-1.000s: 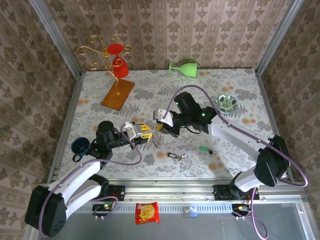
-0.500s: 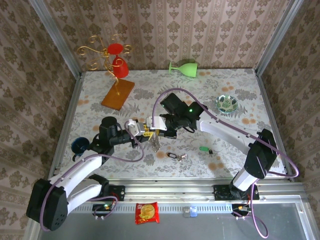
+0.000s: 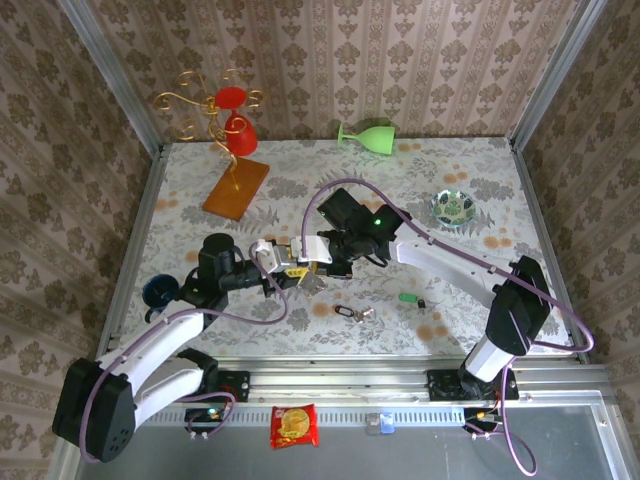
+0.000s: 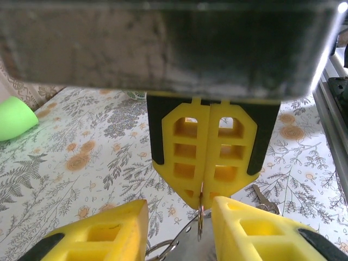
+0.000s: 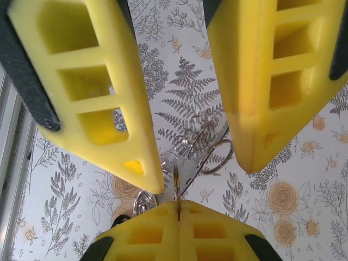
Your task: Put the keys on the keyring
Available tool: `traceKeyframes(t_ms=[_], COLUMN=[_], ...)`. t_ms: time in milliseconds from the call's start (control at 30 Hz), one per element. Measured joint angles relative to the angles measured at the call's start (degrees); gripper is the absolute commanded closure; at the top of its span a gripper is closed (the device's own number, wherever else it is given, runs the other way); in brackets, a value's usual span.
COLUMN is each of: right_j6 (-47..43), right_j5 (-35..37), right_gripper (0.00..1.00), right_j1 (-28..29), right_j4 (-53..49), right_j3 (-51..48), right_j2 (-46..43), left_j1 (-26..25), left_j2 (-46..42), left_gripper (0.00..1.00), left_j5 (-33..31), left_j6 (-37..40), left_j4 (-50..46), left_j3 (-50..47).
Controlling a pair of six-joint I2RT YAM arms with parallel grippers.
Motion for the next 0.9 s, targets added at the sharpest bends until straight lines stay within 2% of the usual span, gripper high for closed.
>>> traceKeyframes(t_ms=[467, 900], right_j6=[0.59, 1.57], right_j5=[-0.74, -1.55], right_gripper=[1.00, 1.00], right_j1=[-0.24, -0.37], right_j4=[2.25, 3.48], right_j3=[-1.20, -1.95], right_j2=[0.11, 0.09], left_j1=[0.07, 0.39], left_j2=[-5.84, -2.01], left_gripper=[0.66, 0.73], left_j5=[-0.28, -0.52], left_j6=[-0.87, 1.20], left_j4=[-0.87, -2.21], left_j3=[-3.96, -3.87])
